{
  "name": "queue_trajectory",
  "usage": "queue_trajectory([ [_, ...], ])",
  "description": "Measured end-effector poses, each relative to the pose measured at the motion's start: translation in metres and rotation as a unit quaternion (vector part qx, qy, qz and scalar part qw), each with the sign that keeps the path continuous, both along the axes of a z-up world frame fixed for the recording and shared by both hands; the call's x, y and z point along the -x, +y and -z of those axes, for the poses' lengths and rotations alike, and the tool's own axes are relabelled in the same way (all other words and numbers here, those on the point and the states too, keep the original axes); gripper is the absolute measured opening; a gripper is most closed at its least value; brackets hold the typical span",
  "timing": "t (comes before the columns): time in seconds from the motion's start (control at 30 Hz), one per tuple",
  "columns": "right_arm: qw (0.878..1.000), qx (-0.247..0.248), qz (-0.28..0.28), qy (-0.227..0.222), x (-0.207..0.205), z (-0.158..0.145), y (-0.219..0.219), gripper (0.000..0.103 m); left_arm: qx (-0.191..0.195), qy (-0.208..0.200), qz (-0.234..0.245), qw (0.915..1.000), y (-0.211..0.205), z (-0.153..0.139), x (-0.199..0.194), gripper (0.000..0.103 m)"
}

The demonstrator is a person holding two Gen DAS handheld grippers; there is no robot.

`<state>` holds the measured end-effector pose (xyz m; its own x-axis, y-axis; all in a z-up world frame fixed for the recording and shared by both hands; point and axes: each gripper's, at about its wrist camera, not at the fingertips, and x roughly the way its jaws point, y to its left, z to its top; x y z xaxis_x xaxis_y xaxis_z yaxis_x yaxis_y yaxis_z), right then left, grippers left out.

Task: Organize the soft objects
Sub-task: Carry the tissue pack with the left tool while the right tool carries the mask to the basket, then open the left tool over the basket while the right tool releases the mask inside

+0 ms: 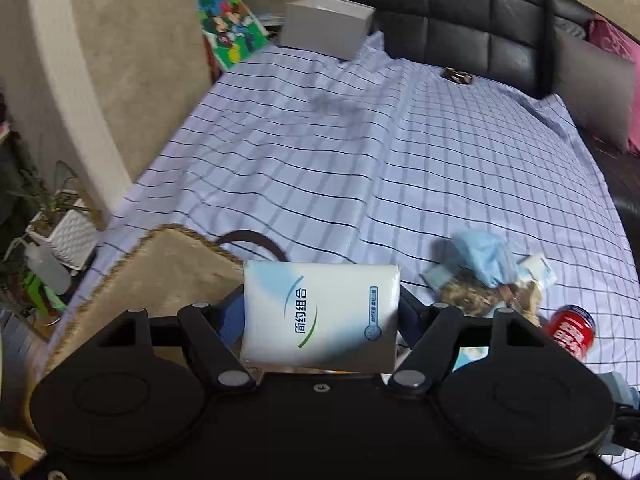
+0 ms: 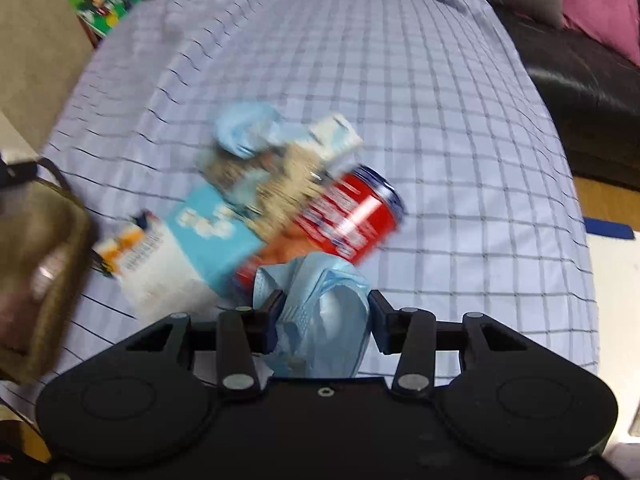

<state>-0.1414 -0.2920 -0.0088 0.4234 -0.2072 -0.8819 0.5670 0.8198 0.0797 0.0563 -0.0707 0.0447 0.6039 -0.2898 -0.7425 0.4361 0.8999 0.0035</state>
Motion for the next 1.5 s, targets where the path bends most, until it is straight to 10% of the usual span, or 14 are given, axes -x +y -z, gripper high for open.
queue_trajectory([
  [0.73,0.98,-0.085,-0.133,-0.123,-0.143,-0.053,0.16,0.044,-0.025,-0.021,-0.099,0.9945,0.099,-0.002,-0.042,0.069],
  [1.13,0.979,-0.101,-0.118,-0.129,-0.182,-0.036,0.171,0.047,-0.034,-0.01,-0.101,0.9942,0.117,0.002,-0.041,0.07],
  [1.3,0.981,-0.093,-0.109,-0.129,-0.191,-0.03,0.175,0.069,-0.044,-0.028,-0.104,0.9932,0.121,0.002,-0.039,0.084],
  [1.5,0.984,-0.086,-0.099,-0.12,-0.186,-0.027,0.163,0.071,-0.021,-0.024,-0.101,0.9944,0.121,-0.005,-0.039,0.087],
])
